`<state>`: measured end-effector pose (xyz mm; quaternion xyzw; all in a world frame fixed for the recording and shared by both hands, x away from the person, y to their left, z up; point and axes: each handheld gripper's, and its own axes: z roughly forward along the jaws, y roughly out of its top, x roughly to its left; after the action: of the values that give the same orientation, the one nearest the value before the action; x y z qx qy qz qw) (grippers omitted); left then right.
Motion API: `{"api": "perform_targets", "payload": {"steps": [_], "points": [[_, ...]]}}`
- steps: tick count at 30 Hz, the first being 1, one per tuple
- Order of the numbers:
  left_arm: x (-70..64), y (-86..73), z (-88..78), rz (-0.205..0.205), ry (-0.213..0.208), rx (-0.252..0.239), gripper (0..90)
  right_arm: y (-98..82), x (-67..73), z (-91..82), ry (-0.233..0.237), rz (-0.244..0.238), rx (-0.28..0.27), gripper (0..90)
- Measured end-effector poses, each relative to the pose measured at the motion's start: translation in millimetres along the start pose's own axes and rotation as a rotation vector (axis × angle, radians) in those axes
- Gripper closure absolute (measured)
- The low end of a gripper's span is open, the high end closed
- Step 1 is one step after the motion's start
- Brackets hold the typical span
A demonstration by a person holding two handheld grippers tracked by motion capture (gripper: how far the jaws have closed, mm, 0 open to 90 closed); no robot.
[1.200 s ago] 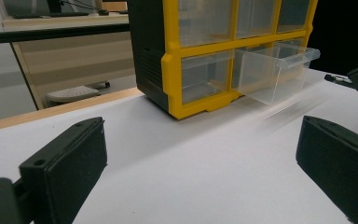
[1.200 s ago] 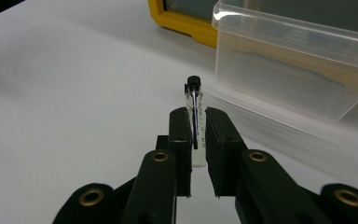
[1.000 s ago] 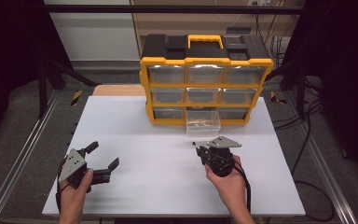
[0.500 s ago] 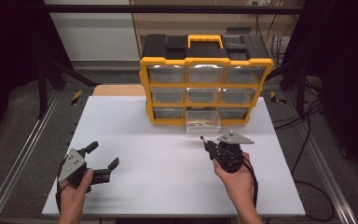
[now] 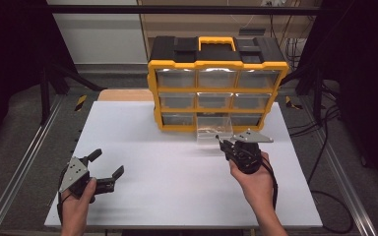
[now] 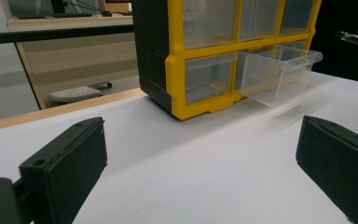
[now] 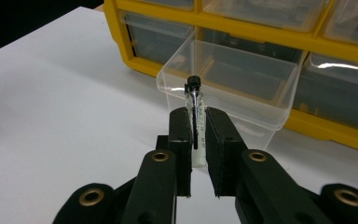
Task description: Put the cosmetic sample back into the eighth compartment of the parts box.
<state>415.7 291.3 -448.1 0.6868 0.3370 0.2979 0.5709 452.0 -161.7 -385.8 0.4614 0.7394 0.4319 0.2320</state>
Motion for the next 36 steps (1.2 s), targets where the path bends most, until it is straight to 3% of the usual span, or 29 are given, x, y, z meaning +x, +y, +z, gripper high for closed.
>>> {"api": "perform_targets", "payload": {"steps": [9, 36], "points": [[0.4, 0.0, -0.2, -0.002, -0.001, -0.002, 1.8, 18.6, -3.7, -3.6, -0.018, -0.028, -0.005, 81.2], [1.6, 0.0, -1.0, -0.012, -0.001, -0.007, 1.8, 50.4, -23.9, 8.8, -0.025, -0.010, -0.003, 81.1]]}}
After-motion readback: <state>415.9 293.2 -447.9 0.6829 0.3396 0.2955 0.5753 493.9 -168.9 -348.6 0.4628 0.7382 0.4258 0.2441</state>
